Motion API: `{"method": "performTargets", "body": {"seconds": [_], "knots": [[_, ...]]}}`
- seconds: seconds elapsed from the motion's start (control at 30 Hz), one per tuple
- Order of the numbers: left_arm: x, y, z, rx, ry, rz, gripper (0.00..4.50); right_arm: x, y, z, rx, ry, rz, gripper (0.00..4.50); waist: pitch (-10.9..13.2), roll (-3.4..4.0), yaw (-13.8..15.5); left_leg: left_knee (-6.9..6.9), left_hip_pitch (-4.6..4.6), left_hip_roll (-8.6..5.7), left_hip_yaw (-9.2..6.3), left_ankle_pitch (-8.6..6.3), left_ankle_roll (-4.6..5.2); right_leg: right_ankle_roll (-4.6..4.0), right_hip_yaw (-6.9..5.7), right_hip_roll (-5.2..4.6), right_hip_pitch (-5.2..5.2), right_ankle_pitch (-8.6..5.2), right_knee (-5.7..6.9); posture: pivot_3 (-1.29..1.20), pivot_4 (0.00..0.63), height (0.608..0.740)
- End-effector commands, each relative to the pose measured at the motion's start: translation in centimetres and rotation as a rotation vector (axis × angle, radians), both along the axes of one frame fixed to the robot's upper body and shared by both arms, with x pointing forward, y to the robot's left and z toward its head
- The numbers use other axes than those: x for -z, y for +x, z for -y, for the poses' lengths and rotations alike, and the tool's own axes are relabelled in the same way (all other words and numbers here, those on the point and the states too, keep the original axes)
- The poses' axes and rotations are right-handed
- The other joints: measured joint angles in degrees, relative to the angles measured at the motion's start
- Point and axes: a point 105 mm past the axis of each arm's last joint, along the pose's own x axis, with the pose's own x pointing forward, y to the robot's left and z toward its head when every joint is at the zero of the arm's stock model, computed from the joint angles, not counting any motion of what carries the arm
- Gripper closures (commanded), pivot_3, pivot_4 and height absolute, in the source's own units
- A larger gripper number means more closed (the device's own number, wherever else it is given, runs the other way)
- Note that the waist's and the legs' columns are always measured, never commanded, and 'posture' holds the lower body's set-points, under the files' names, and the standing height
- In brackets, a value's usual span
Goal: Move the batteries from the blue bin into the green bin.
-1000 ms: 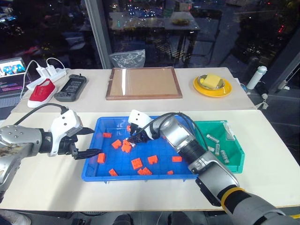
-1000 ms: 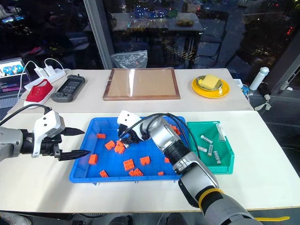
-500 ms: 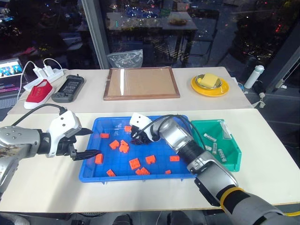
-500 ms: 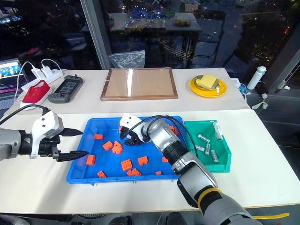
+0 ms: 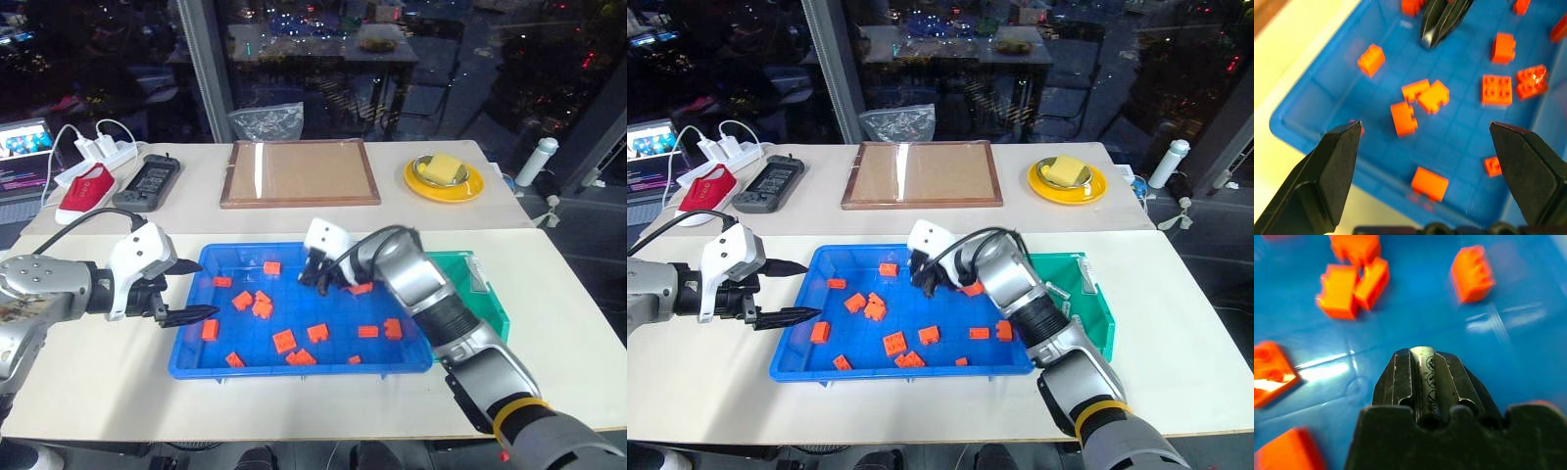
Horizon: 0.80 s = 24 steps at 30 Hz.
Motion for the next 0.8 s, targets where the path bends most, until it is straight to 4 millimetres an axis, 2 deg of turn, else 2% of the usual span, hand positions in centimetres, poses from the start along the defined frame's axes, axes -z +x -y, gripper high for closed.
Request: {"method": "performTargets", "body": {"seconds": [0.03,0.1,0.17,0.2,0.3,0.37,0.43,0.57,0.7,0.77,0.8], "knots": [[-0.7,0.6,0.9,0.067,-0.023,0.020,0.00,-6.9,-1.2,4.8,-0.003,0.117,0.066,4.23,0.0,0.00,0.2,0.01,0.02,0.01,-0.01,0.00,0.00,0.00,-0.01,0.01,0.01,0.00,0.01,0.00,0.150,0.740],[-0.8,0.9,1.1,0.083,-0.028,0.020,0.00,-8.5,-1.4,7.1,0.035,0.120,0.091,4.23,0.0,0.00,0.9,0.04,-0.04,-0.05,-0.01,0.00,0.00,0.00,0.00,-0.04,0.04,0.00,-0.09,0.00,0.150,0.740],[-1.0,1.3,1.3,0.099,-0.030,0.025,0.00,-9.2,-1.5,9.7,0.090,0.085,0.120,4.23,0.0,-0.01,1.1,0.03,-0.04,-0.07,0.02,-0.01,0.01,-0.01,0.00,-0.07,0.06,0.01,-0.26,0.00,0.150,0.740],[-1.1,1.6,1.6,0.113,-0.035,0.028,0.00,-9.1,-1.6,11.9,0.146,0.033,0.138,4.23,0.0,-0.02,1.1,0.02,-0.03,-0.07,0.03,-0.02,0.04,-0.02,0.00,-0.06,0.06,0.00,-0.27,0.00,0.150,0.740],[-1.2,2.2,2.4,0.149,-0.044,0.032,0.00,-8.4,-2.5,15.8,0.235,-0.058,0.138,4.23,0.0,-0.05,1.3,0.07,-0.08,-0.07,0.04,-0.08,0.13,-0.07,0.00,-0.06,0.06,-0.03,-0.31,0.00,0.150,0.740],[-1.2,2.6,2.9,0.170,-0.044,0.032,0.00,-7.0,-3.7,17.1,0.257,-0.083,0.077,4.23,0.0,-0.04,1.2,0.09,-0.13,-0.08,0.08,-0.09,0.15,-0.09,0.02,-0.07,0.06,-0.03,-0.30,0.00,0.150,0.740],[-1.1,2.9,3.1,0.184,-0.042,0.031,0.00,-5.6,-4.2,17.5,0.279,-0.099,0.024,4.23,0.0,-0.04,0.8,0.12,-0.12,-0.05,0.12,-0.09,0.16,-0.10,0.04,-0.05,0.04,-0.03,-0.30,0.00,0.150,0.740],[-1.2,3.2,3.7,0.212,-0.041,0.035,0.00,-2.9,-4.0,18.8,0.360,-0.148,-0.017,4.23,0.0,-0.04,0.2,0.13,0.09,-0.01,0.28,-0.11,0.19,-0.23,0.13,-0.04,0.04,-0.10,-0.30,0.00,0.150,0.740],[-1.7,3.5,4.2,0.221,-0.055,0.063,0.00,-1.7,-3.3,20.6,0.455,-0.185,-0.025,4.23,0.0,-0.04,0.4,0.17,0.09,-0.03,0.36,-0.11,0.19,-0.27,0.22,-0.06,0.05,-0.11,-0.30,0.00,0.150,0.740],[-1.8,3.8,4.2,0.210,-0.058,0.088,0.00,-1.6,-3.3,21.1,0.466,-0.201,-0.021,3.21,0.0,-0.04,0.7,0.18,0.09,-0.03,0.36,-0.11,0.19,-0.27,0.22,-0.07,0.06,-0.11,-0.31,0.00,0.150,0.740],[-1.9,3.9,4.2,0.204,-0.059,0.095,0.00,-1.6,-3.4,21.2,0.465,-0.206,-0.017,2.94,0.0,-0.04,0.8,0.18,0.09,-0.04,0.37,-0.11,0.20,-0.27,0.23,-0.07,0.05,-0.11,-0.30,0.00,0.150,0.740]]}}
